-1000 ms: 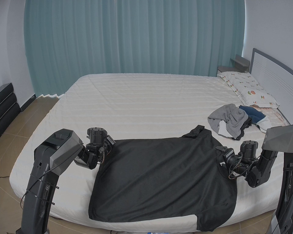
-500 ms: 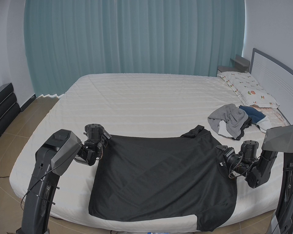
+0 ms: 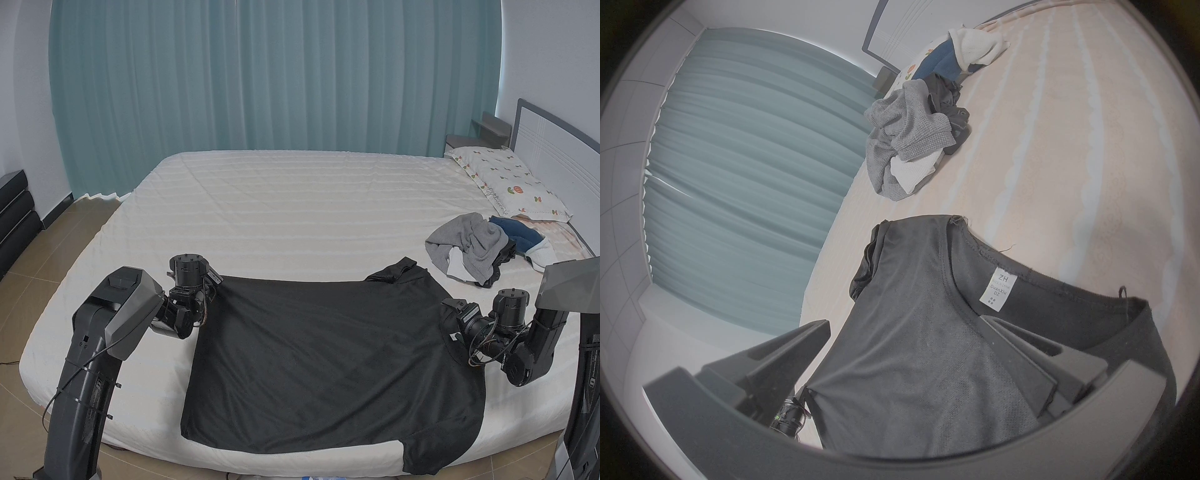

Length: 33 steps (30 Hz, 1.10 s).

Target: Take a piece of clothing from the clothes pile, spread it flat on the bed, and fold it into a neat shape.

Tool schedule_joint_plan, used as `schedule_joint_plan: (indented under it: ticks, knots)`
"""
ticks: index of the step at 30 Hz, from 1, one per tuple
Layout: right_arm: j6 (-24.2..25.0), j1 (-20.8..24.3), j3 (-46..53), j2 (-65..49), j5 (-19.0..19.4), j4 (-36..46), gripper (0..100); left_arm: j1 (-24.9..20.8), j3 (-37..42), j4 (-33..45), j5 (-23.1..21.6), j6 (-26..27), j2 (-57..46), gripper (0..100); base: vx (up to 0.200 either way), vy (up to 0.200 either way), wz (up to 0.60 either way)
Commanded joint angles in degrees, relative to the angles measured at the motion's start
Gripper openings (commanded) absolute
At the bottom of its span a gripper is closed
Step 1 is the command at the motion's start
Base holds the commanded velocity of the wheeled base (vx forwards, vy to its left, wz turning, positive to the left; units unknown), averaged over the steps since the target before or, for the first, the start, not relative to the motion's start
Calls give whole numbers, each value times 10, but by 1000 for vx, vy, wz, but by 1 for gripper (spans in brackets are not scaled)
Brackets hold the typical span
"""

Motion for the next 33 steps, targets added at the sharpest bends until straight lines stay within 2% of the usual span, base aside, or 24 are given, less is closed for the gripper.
schedule_joint_plan:
  ticks: [1, 8, 32, 33]
  knots:
    - [0, -1, -1, 0, 0, 0, 100, 4, -1, 1, 1, -1, 0, 0, 0, 0, 0]
    - [0, -2, -1, -1, 0, 0, 100, 12, -4, 1, 19, -1, 0, 0, 0, 0, 0]
    - [0, -2, -1, -2, 1, 0, 100, 16, 7, 3, 19, -11, -5, 0, 0, 0, 0]
    - [0, -2, -1, -2, 1, 0, 100, 15, 12, 1, 19, -12, -5, 100, 0, 0, 0]
